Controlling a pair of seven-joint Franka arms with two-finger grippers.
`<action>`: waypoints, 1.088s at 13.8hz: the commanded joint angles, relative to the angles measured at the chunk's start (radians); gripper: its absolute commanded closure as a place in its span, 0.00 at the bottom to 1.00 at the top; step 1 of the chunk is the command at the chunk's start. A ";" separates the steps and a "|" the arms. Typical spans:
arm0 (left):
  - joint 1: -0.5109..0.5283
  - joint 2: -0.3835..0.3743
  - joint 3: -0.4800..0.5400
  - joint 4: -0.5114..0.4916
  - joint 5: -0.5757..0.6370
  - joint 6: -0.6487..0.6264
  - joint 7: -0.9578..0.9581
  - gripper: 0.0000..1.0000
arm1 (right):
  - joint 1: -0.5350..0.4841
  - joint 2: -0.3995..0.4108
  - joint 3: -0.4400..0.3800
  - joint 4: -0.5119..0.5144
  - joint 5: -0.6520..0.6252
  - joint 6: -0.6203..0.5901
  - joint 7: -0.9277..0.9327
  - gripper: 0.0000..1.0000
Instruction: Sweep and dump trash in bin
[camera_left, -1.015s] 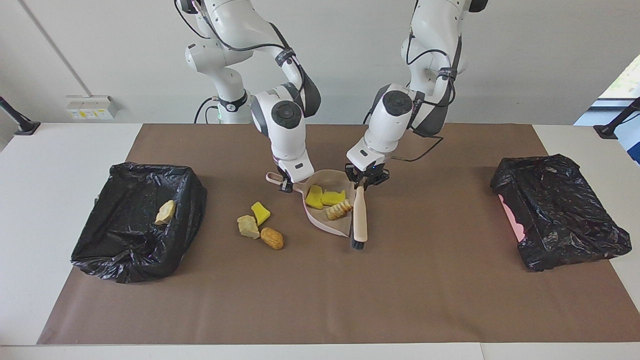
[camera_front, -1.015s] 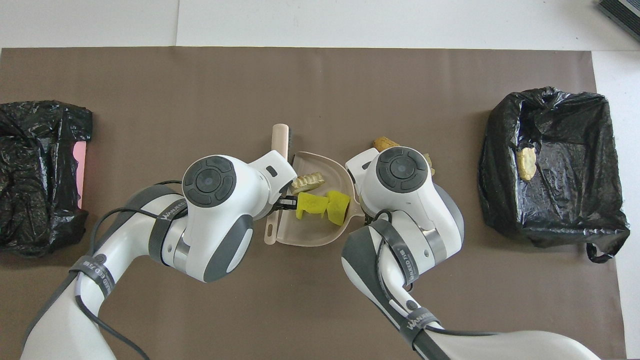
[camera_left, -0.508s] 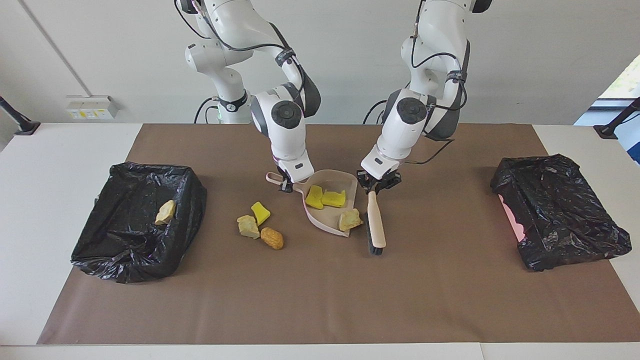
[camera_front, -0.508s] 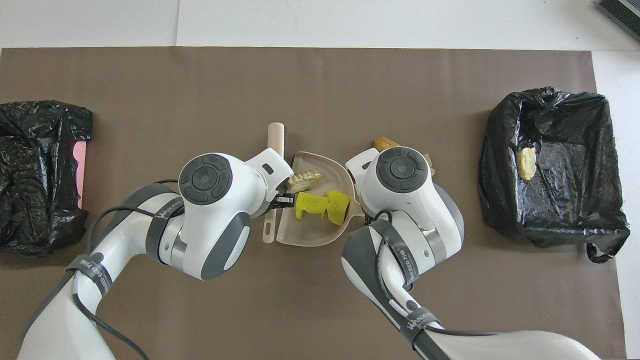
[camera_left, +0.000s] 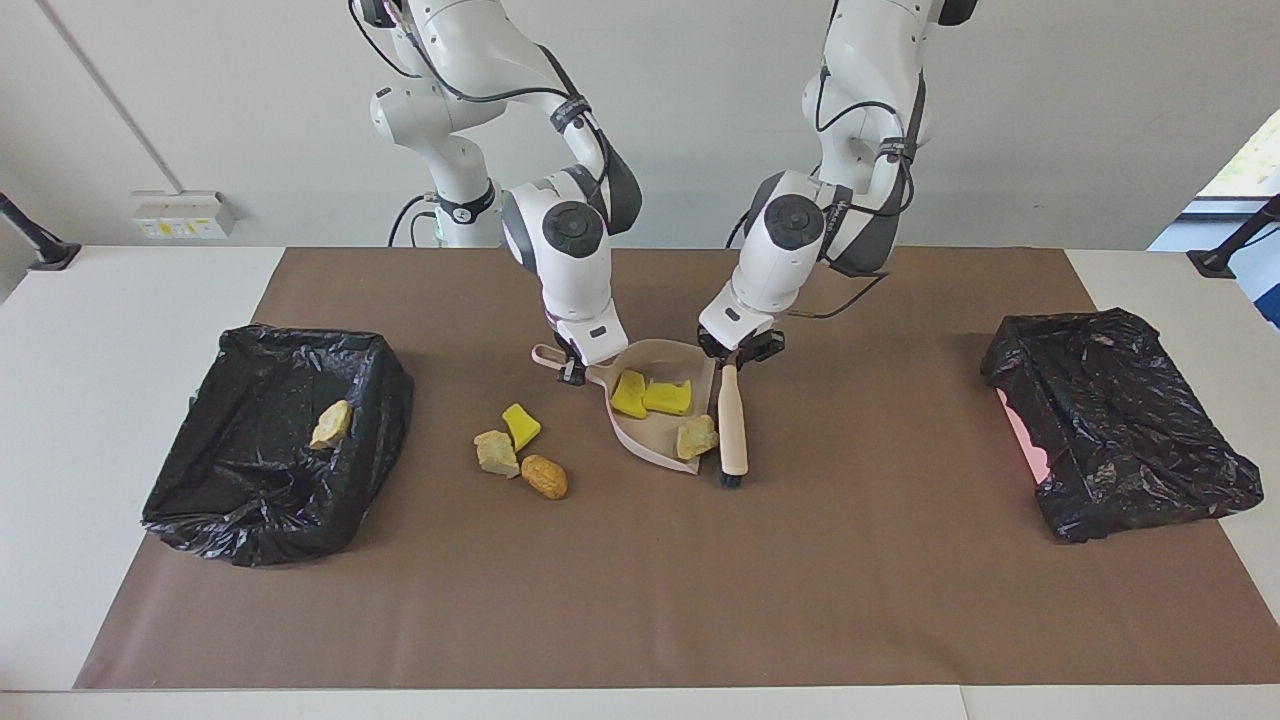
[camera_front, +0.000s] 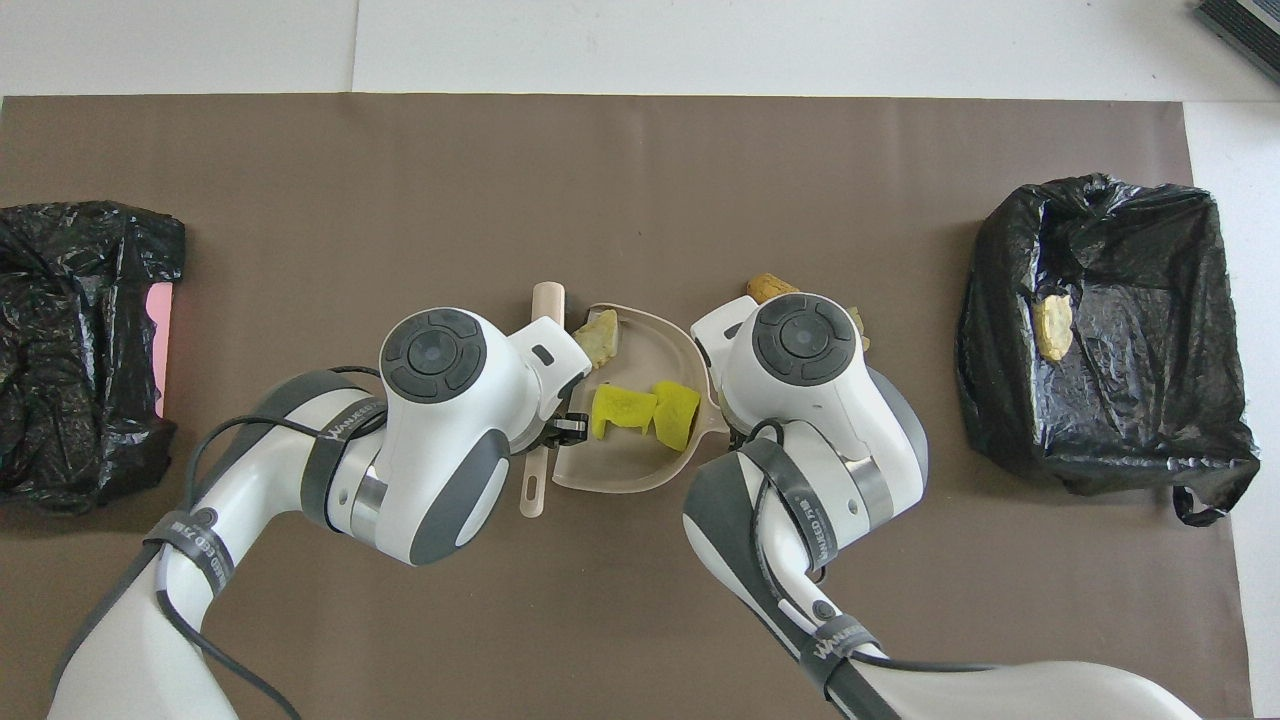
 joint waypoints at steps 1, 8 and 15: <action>-0.059 -0.027 0.010 -0.002 -0.008 -0.010 -0.016 1.00 | -0.007 -0.008 0.005 -0.011 -0.019 0.016 0.032 1.00; -0.009 -0.023 0.024 0.022 0.000 -0.028 -0.033 1.00 | -0.007 -0.008 0.005 -0.011 -0.019 0.014 0.032 1.00; 0.043 -0.026 0.033 0.022 0.118 -0.091 -0.042 1.00 | -0.018 -0.026 0.003 -0.007 -0.019 -0.015 0.032 1.00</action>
